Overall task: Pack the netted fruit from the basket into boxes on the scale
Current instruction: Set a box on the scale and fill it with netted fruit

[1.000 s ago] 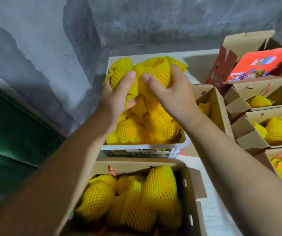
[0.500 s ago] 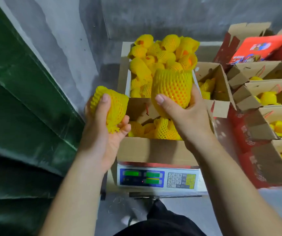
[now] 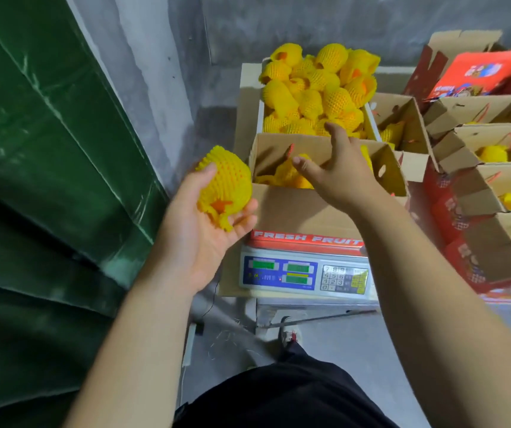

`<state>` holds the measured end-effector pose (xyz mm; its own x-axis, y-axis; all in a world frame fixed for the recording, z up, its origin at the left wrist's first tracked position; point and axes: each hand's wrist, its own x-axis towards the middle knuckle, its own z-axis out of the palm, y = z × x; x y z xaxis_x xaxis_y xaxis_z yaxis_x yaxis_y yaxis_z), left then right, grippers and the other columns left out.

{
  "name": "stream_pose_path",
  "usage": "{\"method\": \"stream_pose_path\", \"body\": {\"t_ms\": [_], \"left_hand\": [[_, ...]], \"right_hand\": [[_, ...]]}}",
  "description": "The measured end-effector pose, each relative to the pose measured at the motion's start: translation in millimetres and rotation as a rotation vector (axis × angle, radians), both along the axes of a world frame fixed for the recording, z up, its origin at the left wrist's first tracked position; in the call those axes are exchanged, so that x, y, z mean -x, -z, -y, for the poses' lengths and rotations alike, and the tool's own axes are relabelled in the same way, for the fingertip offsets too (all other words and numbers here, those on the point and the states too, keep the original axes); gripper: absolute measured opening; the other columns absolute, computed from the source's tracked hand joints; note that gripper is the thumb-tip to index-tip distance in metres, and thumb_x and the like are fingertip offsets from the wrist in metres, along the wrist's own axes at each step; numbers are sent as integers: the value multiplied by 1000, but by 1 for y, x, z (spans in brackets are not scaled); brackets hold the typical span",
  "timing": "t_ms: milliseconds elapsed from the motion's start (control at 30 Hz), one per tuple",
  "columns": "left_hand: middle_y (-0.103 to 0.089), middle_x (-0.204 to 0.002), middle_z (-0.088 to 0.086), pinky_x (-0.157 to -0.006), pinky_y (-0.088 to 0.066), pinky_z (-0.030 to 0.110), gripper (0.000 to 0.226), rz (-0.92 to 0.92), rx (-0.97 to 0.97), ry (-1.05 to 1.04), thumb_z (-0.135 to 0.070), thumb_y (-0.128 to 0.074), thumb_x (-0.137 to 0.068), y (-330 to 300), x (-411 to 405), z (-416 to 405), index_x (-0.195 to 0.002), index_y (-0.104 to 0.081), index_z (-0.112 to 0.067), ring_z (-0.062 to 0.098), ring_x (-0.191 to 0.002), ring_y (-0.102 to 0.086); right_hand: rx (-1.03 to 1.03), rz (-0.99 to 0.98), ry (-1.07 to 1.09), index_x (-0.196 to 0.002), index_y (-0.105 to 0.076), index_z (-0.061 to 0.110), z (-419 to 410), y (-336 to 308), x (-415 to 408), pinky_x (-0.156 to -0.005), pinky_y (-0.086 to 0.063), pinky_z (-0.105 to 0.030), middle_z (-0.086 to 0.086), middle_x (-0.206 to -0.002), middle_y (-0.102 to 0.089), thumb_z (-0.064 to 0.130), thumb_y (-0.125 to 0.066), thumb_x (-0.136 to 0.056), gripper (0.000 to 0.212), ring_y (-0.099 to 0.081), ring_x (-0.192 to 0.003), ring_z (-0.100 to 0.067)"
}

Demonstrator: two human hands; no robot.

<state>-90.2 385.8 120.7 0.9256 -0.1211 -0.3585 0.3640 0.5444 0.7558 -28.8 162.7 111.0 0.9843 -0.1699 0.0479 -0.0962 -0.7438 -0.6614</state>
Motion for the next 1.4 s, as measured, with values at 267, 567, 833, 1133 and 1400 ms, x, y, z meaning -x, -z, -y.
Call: {"method": "stream_pose_path", "body": {"t_ms": [267, 567, 833, 1133, 1400], "left_hand": [[-67, -140, 11, -90, -60, 45, 39, 223, -8, 120, -31, -47, -109, 2, 9, 13, -147, -54, -28, 30, -126, -68], [-69, -137, 5, -87, -60, 43, 104, 275, -42, 144, -42, -97, -67, 4, 5, 7, -153, -40, -29, 26, -119, -72], [-68, -138, 12, -96, -59, 46, 69, 232, -60, 238, -33, -80, -91, 13, 1, 10, -150, -48, -16, 31, -121, -70], [-73, -130, 8, -96, -60, 48, 60, 331, -138, 249, -20, -86, -85, 20, -5, 20, -138, -59, -16, 30, -122, -70], [-73, -130, 4, -94, -61, 49, 49, 328, -257, 249, -36, -85, -85, 26, -12, 21, -130, -67, -24, 29, -121, -71]], "right_hand": [[-682, -106, -344, -143, -53, 22, -51, -31, 82, -96, -59, -52, -6, -126, -69, 35, -71, -96, 51, -71, -113, -25], [-933, -96, -290, -143, -54, 23, -52, -37, 91, -105, -53, -56, -12, -131, -67, 27, -66, -89, 56, -66, -122, -30], [-1012, 31, -143, -145, -50, 20, -49, -29, 88, -100, -57, -52, -9, -126, -68, 22, -75, -82, 67, -66, -120, -31], [-1201, 20, -78, -148, -40, 22, -44, -22, 84, -72, -61, -43, -13, -128, -66, 30, -76, -87, 71, -74, -108, -28], [-1160, 101, -32, -140, -47, 21, -39, -10, 75, -80, -59, -41, -17, -124, -64, 24, -84, -78, 72, -69, -109, -30]]}}
